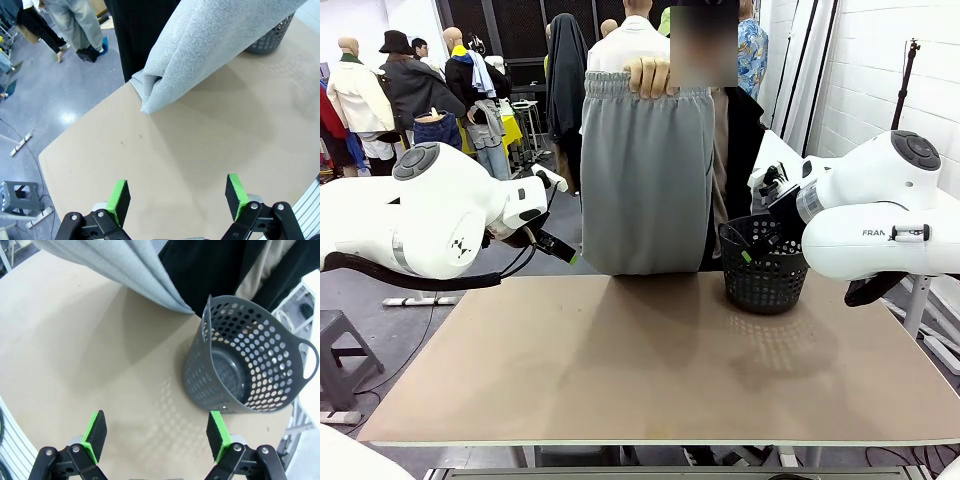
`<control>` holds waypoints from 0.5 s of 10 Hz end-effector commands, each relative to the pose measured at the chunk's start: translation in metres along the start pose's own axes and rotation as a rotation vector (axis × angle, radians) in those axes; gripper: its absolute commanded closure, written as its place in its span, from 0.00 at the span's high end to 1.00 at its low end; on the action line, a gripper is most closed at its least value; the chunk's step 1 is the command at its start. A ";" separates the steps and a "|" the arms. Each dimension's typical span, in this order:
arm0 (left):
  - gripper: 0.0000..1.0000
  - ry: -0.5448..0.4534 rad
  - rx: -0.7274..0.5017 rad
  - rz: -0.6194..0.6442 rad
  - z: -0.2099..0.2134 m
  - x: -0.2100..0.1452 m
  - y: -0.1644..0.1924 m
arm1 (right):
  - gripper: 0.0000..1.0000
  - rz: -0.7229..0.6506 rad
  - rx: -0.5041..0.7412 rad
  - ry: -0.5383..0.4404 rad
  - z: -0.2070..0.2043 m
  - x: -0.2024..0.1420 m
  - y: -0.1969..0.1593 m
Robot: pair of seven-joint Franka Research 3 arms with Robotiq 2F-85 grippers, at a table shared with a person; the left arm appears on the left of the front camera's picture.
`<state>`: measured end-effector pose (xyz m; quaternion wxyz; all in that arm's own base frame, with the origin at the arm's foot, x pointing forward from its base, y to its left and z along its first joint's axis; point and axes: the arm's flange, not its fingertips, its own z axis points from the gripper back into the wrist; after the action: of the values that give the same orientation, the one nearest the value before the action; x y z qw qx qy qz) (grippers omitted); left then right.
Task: Fold the training pants.
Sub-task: Grab both ends of the Training pants handed by a person.
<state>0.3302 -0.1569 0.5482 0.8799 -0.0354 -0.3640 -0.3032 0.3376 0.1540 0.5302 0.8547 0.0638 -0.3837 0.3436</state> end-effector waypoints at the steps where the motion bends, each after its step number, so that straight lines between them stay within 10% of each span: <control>1: 1.00 0.001 0.000 0.001 -0.001 0.000 0.000 | 1.00 -0.001 -0.002 0.000 0.000 0.000 -0.001; 5: 1.00 0.001 0.000 0.001 -0.001 0.000 0.000 | 1.00 -0.001 -0.002 0.000 0.000 0.000 -0.001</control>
<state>0.3302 -0.1569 0.5482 0.8799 -0.0354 -0.3640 -0.3032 0.3376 0.1540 0.5302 0.8547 0.0638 -0.3837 0.3436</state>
